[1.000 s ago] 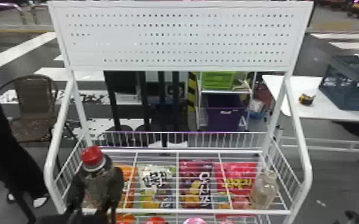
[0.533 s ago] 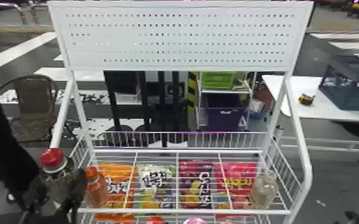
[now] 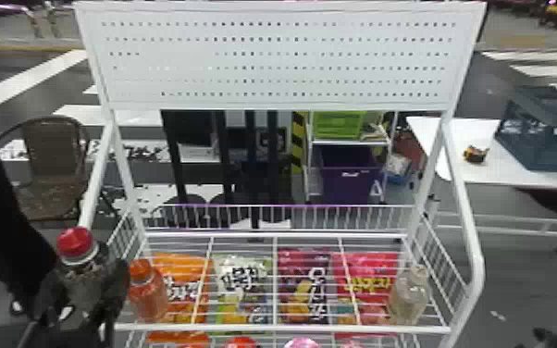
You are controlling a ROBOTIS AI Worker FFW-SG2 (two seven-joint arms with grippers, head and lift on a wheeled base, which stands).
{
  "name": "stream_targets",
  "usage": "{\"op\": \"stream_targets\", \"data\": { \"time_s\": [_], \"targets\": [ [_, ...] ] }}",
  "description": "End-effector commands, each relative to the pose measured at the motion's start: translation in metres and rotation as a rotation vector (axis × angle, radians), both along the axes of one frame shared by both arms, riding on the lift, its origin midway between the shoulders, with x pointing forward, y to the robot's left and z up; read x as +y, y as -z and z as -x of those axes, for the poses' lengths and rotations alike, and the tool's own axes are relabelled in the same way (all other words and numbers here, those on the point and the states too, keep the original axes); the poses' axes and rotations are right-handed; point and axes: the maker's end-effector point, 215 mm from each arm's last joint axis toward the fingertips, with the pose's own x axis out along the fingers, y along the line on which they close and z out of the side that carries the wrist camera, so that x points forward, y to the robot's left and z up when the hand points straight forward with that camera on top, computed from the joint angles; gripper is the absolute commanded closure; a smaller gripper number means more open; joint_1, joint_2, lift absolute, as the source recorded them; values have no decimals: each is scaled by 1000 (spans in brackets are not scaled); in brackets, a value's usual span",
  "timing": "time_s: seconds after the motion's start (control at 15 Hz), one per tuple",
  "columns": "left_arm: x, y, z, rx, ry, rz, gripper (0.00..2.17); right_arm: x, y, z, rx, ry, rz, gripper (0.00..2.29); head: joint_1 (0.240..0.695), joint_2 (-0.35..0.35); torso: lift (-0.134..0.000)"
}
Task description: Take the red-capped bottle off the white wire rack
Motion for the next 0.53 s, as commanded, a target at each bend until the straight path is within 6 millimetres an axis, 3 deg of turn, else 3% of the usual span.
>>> {"op": "stream_targets", "data": {
  "time_s": [0.0, 0.47],
  "targets": [
    [1, 2, 2, 6, -4, -3, 1983, -1, 0, 0, 0, 2, -3, 1217, 499, 0, 0],
    [7, 2, 4, 11, -14, -8, 1983, 0, 1, 4, -2, 2, -7, 1217, 499, 0, 0]
  ]
}}
